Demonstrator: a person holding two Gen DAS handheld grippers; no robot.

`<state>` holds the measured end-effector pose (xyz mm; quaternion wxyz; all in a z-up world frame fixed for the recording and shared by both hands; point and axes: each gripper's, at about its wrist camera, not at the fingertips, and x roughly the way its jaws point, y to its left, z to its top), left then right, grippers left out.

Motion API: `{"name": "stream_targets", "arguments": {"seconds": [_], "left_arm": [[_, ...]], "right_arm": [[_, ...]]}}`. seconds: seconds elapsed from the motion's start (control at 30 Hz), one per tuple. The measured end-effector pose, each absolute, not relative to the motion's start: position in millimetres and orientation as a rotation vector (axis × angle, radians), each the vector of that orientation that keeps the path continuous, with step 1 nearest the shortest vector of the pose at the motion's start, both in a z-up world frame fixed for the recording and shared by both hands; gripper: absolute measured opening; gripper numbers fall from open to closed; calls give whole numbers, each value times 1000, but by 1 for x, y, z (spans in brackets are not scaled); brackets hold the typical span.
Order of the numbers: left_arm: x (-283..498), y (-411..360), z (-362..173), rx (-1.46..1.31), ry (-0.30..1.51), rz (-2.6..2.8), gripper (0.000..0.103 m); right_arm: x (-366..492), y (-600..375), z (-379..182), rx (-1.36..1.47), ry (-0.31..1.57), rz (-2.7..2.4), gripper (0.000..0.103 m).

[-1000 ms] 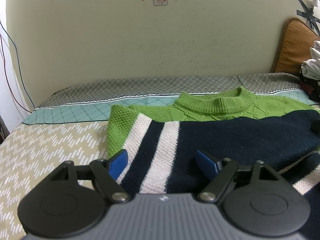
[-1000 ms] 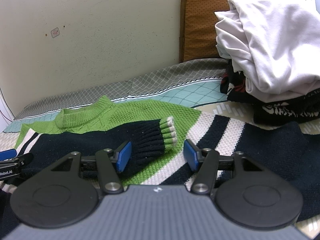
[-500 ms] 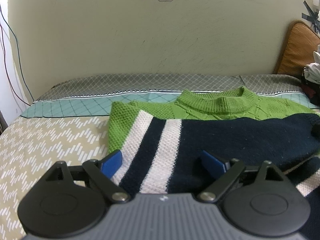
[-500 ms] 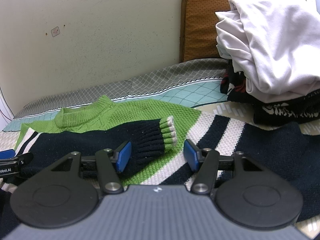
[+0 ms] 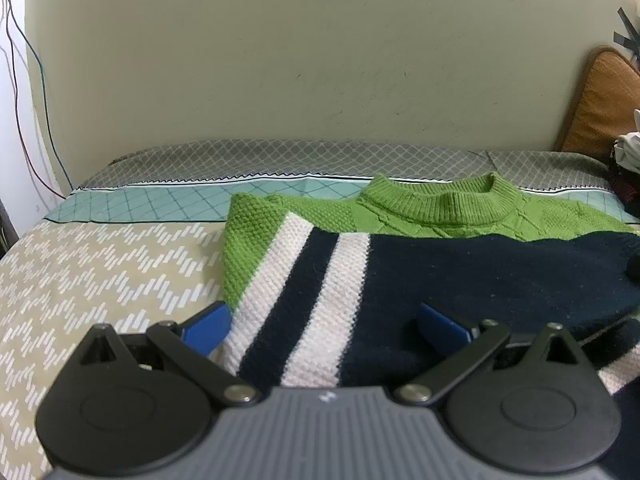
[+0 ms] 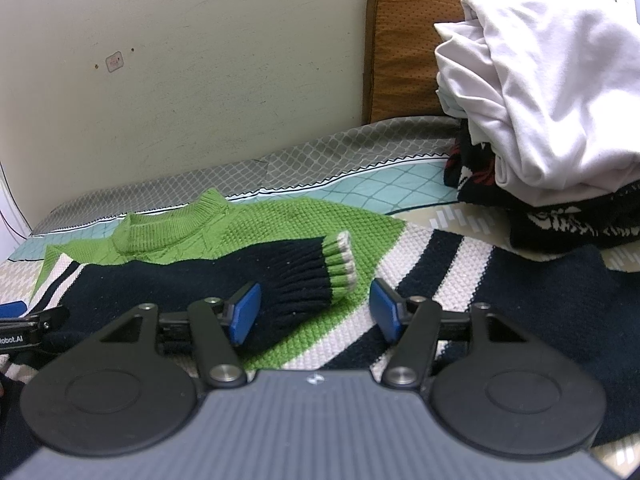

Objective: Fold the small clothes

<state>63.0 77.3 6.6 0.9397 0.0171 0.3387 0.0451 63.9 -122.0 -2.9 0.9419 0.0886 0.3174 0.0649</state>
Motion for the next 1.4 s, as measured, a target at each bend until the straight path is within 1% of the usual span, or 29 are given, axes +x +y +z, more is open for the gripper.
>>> {"name": "stream_targets", "arguments": {"seconds": [0.37, 0.7, 0.8, 0.87, 0.97, 1.07, 1.23, 1.33, 1.4], "left_arm": [[61, 64, 6, 123, 676, 123, 103], [62, 60, 6, 166, 671, 131, 103], [61, 58, 6, 179, 667, 139, 103], [60, 57, 6, 188, 661, 145, 103], [59, 56, 6, 204, 655, 150, 103], [58, 56, 7, 202, 652, 142, 103], [57, 56, 7, 202, 649, 133, 103], [56, 55, 8, 201, 645, 124, 103], [56, 56, 8, 197, 646, 122, 103]], "right_arm": [[64, -123, -3, 193, 646, 132, 63], [64, -132, -1, 230, 636, 106, 60], [57, -138, 4, 256, 599, 101, 60], [47, -154, 14, 321, 561, 95, 60], [23, -198, 31, 490, 517, 102, 61], [-9, -249, 35, 548, 520, 37, 62], [-72, -339, 16, 786, 585, -119, 63], [-93, -357, 5, 862, 586, -178, 62], [-92, -360, 2, 898, 572, -187, 62]]}}
